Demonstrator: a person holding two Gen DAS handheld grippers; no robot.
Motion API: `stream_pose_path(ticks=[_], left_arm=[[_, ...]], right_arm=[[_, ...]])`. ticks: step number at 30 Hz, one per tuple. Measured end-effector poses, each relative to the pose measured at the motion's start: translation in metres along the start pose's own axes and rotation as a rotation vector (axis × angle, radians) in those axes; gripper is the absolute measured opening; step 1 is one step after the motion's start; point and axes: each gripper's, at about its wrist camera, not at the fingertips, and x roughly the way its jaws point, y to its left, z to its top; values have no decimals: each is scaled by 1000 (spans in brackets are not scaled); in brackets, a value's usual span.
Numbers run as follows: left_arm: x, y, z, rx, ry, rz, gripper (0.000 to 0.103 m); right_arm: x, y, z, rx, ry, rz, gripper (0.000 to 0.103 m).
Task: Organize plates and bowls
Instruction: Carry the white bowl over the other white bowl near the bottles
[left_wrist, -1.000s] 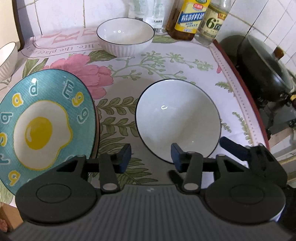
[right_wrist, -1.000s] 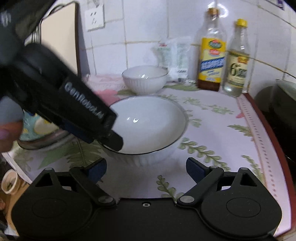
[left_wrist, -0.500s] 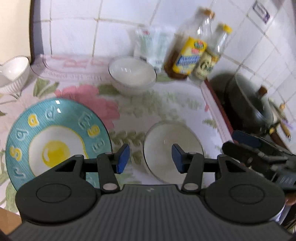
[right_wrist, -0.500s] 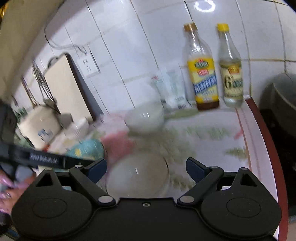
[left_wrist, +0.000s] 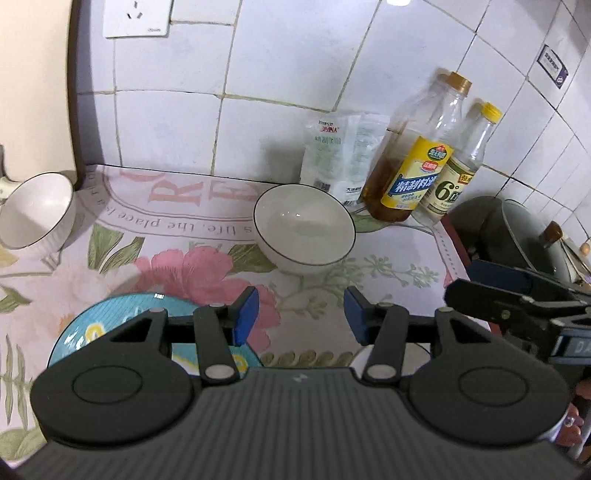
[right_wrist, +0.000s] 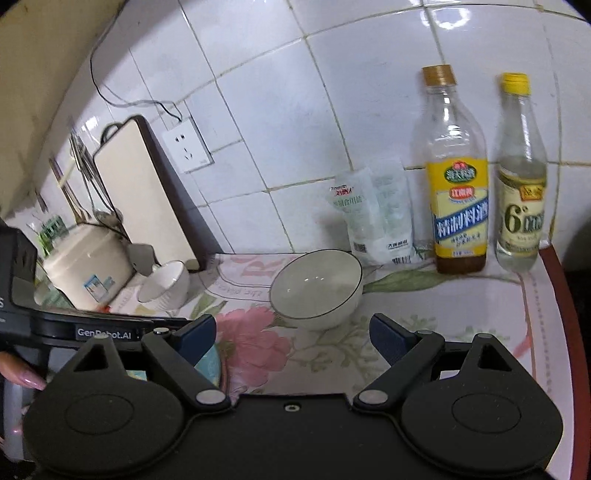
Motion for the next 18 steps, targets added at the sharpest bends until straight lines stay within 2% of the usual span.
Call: stream_pose_path(ticks=[2,5,8,14,16,18], left_arm=[[5,12,12,-58,4,-27,50],[14,30,28,-136,7,-47,50],[26,37,42,-119,6,-28,50],[67,38,52,-114,71,-16,50],[84,36,51,-120,98,19,50],[98,35,49,-129,109,48,49]], right_arm=[[12,-4,7,-4,9,-6,92],[29,-20,15,91,29,-13,92],[47,-38,21,200,47,22,92],[83,-49,27,277,93,5,88],[95,-51,28,311,120,-40,83],[107,-53,29,350,138,-137,77]])
